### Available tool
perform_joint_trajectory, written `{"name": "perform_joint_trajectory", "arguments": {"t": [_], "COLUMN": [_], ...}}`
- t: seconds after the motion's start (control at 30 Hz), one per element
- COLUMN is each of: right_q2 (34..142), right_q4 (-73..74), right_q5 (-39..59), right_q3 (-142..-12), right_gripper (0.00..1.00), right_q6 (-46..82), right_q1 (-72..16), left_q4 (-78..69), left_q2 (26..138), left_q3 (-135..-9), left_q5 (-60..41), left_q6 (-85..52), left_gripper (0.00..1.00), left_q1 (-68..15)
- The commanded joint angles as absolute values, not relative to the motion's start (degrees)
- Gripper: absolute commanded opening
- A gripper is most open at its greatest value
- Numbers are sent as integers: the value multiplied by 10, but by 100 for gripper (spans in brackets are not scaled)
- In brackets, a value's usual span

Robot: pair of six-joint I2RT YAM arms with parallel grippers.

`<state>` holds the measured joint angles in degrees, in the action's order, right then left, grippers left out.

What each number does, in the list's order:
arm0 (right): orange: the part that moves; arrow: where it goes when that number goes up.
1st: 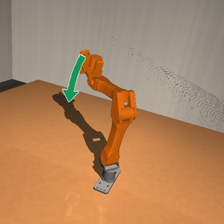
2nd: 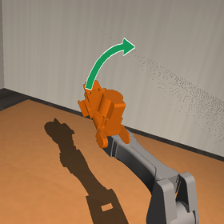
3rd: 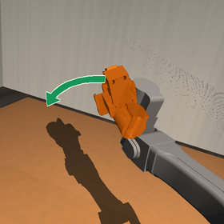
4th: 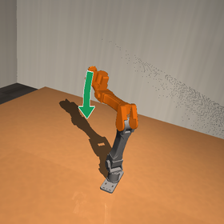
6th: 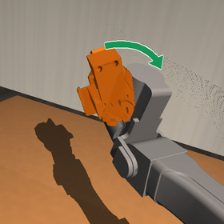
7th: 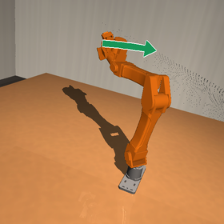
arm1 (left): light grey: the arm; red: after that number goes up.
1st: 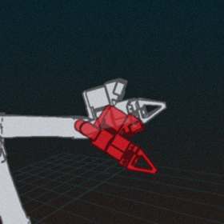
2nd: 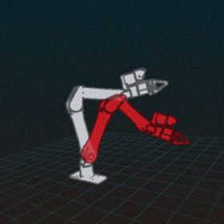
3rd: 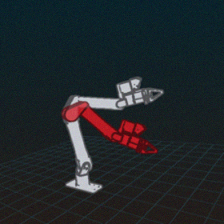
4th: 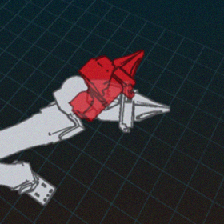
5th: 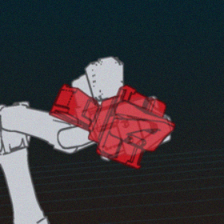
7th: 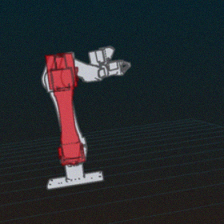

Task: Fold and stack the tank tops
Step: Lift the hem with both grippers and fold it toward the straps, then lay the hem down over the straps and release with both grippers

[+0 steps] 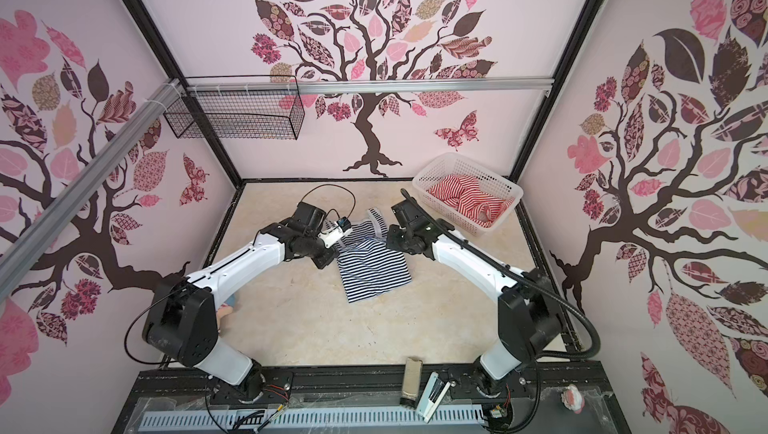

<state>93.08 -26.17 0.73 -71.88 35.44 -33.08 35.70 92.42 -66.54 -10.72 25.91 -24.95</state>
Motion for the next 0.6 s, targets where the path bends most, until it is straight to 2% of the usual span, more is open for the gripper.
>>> {"name": "perform_joint_trajectory", "arguments": {"t": [0.0, 0.33, 0.57], "right_q2": [983, 1094, 1123], "right_q4": [-248, -241, -232], "right_q5": [34, 57, 65], "right_q3": [-758, -823, -838], "right_gripper": [0, 0, 0], "right_q6": [332, 322, 323], "right_q1": [-324, -300, -280], "left_q4": [321, 308, 286], "left_q2": [947, 1040, 1086], "left_q3": [-687, -727, -755], "left_q5": [-85, -44, -39], "left_q6": [255, 236, 229], "left_gripper": [0, 0, 2], "left_q1": [-243, -221, -207]}}
